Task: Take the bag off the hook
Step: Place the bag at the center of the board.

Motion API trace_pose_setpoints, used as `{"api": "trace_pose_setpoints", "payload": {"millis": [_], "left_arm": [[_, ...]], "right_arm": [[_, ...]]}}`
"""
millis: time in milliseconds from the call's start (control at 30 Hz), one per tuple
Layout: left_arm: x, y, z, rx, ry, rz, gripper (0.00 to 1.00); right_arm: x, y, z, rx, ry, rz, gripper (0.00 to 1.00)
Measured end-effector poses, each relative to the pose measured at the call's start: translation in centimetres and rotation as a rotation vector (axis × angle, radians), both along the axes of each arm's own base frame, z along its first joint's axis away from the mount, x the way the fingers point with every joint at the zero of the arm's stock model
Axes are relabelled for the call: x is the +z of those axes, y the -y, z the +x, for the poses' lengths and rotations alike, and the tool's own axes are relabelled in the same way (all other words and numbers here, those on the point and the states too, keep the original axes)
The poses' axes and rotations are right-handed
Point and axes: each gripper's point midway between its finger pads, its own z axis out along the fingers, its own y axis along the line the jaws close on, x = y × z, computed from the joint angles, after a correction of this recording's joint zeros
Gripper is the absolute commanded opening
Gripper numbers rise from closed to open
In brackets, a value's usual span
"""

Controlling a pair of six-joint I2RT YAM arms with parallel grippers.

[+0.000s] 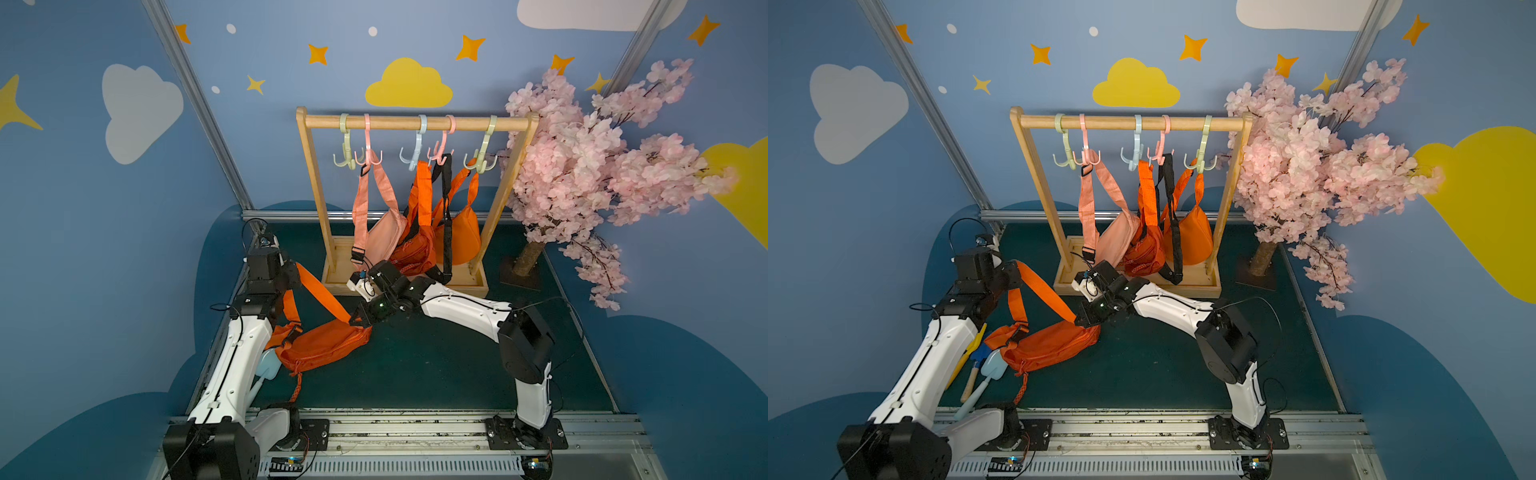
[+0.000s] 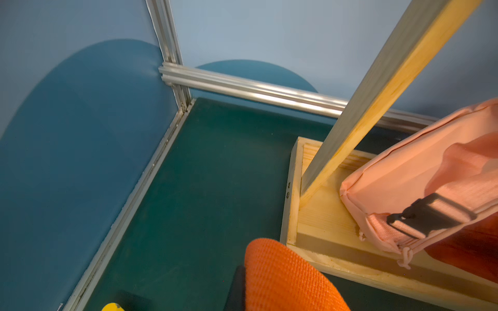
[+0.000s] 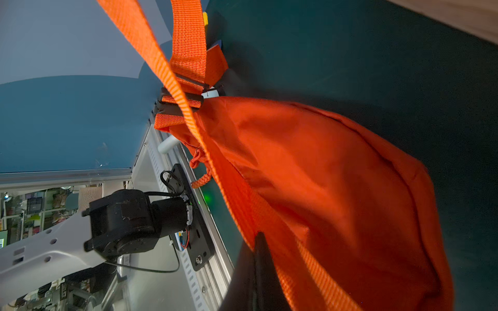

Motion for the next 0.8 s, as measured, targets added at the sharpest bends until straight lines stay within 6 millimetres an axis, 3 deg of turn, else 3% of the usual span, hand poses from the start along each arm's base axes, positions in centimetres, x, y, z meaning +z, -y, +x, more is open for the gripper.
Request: {"api": "trace_pose_setpoints", "payload": {"millis": [200, 400, 500, 800], "left_arm": [[-3.6, 0.6, 1.0, -0.053, -0.063, -0.049, 0.08], [-5.7, 2.6, 2.2, -0.156, -0.112, -0.127, 0.06], [-5.6, 3.8, 3.2, -0.213, -0.130, -0.164, 0.05], [-4.7, 5.2, 5.0, -0.285, -0.128, -0.206, 0.06]], "right_arm": [[-1.3, 0.4, -0.8, 0.007, -0.028, -0.032, 0.00], [-3.9, 1.7, -2.1, -0.008, -0.084, -0.098, 0.00], [-4.3, 2.3, -2.2, -0.027, -0.092, -0.111, 0.00], [-1.9, 2.4, -2.7, -0.043, -0.058, -0.079, 0.00]]}}
